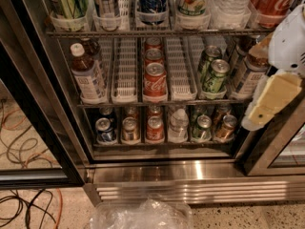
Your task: Pick green can from middle shelf of fridge
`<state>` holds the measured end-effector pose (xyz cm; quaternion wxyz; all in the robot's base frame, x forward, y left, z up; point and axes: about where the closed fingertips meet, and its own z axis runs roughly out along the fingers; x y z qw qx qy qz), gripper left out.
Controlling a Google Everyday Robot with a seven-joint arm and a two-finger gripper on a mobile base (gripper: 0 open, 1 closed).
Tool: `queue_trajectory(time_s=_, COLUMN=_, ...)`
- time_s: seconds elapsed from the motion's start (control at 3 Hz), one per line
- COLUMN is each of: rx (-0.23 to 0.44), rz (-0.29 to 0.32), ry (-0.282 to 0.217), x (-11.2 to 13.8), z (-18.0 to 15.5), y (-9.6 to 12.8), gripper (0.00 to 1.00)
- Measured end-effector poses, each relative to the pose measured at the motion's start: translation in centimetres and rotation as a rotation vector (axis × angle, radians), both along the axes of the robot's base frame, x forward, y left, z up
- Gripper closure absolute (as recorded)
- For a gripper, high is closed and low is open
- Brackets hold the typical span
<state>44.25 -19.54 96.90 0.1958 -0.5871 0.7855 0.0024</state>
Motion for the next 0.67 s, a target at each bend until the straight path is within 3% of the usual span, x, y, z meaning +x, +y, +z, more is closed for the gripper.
queue_trajectory(time_s=0.33, rx=0.203, rz=-0.077, ry=-0.009, x=-0.7, z=-1.7, y=3.5, gripper=0.0)
queue_trajectory(time_s=0.67, rx=0.402, rz=-0.175, ry=0.012, x=-2.2, z=-4.1, y=8.1, gripper=0.0)
